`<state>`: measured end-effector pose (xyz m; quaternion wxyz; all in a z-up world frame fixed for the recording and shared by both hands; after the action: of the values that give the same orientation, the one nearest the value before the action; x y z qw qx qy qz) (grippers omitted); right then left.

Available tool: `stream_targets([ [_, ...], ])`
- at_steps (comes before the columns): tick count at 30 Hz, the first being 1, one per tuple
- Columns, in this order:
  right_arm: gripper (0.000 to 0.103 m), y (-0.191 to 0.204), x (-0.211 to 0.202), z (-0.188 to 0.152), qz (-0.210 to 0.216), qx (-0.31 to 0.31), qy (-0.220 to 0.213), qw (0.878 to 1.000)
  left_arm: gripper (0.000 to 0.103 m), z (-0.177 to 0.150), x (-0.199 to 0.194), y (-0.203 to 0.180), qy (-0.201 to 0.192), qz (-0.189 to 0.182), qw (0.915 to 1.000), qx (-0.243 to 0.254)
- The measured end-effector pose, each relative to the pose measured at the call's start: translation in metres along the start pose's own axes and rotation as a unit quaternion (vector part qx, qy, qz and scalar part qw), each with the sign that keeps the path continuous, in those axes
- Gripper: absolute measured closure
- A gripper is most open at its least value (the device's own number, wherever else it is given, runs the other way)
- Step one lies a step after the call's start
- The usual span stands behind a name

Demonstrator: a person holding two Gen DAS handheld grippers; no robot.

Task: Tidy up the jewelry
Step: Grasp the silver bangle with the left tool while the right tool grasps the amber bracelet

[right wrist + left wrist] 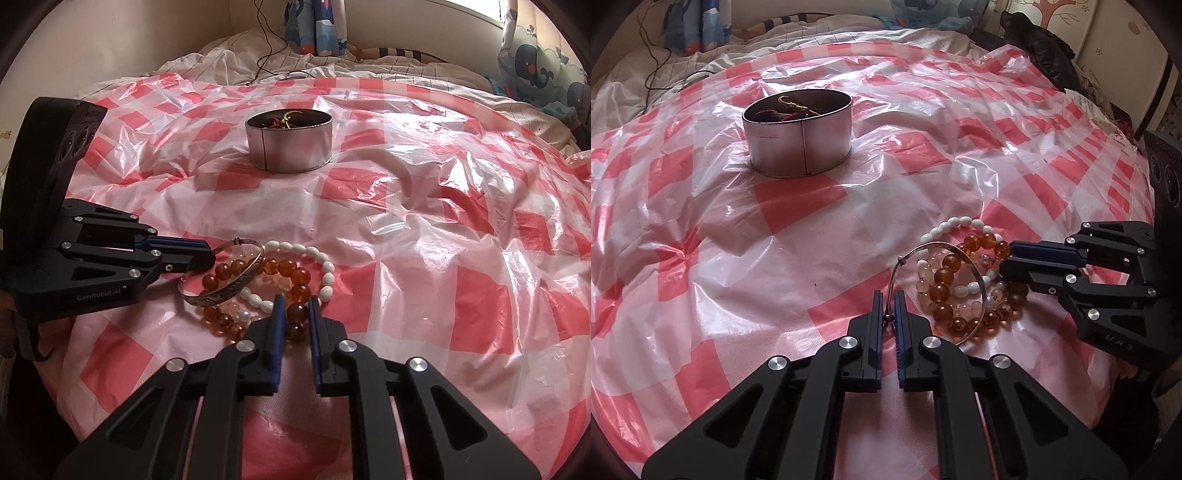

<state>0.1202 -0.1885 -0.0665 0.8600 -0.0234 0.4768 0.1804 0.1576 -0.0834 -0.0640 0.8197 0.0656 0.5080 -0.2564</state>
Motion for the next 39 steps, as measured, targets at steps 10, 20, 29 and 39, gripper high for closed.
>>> stream_targets([
  [10,0.091,-0.017,-0.025,0.014,0.038,0.056,-0.067,0.995,0.099,0.014,-0.023,0.026,-0.052,-0.024,0.996,-0.069],
  [20,0.09,-0.041,-0.013,0.018,0.056,0.119,-0.037,0.991,0.098,0.005,-0.001,0.028,-0.007,0.004,0.9979,-0.064],
  [29,0.077,-0.034,0.008,0.004,0.008,0.083,0.008,0.996,0.097,0.002,0.009,0.029,0.005,0.008,0.9974,-0.072],
  [39,0.091,-0.045,-0.021,0.013,0.119,0.152,-0.069,0.979,0.098,0.012,-0.012,0.017,-0.034,-0.029,0.9972,-0.06],
])
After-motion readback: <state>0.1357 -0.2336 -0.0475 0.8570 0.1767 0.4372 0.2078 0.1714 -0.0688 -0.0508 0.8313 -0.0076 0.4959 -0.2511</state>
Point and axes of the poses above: each gripper's, at about its wrist camera, not at the fingertips, and x roughly the way its jaws point, y to its left, z to its top, the point moved 6 cm from there along x, roughly the way its jaws point, and after that the axes turned 4 degrees about y, right-handed, at the moved point
